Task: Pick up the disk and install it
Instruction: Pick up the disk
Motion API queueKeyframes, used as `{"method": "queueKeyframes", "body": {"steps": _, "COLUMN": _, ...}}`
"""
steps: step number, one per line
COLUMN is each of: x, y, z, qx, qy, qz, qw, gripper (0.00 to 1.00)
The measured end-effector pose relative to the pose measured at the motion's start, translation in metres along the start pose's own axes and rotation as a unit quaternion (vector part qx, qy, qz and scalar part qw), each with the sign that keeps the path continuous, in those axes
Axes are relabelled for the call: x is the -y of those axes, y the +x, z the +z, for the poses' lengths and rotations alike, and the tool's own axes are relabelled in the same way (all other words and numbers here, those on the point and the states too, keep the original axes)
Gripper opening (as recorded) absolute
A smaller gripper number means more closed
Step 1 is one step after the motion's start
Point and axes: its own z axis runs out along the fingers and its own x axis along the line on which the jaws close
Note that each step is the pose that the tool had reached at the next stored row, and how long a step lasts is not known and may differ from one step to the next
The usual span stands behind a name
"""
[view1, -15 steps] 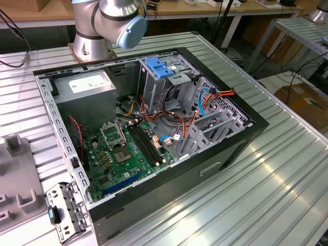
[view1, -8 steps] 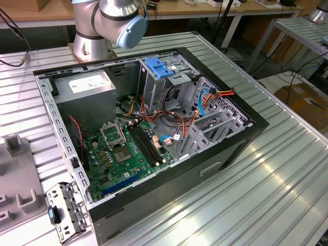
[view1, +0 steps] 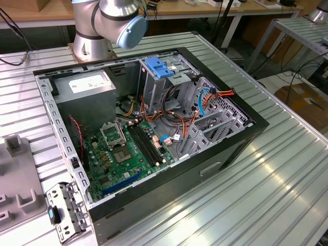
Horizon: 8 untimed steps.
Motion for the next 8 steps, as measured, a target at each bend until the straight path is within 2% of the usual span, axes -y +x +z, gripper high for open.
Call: {"method": "queueKeyframes", "body": {"steps": 8, "x": 0.0001, "y": 0.0, "z": -0.0047, "qx": 0.0, "qy": 0.0, "qz": 0.0, "qw": 1.0, "gripper": 0.37}}
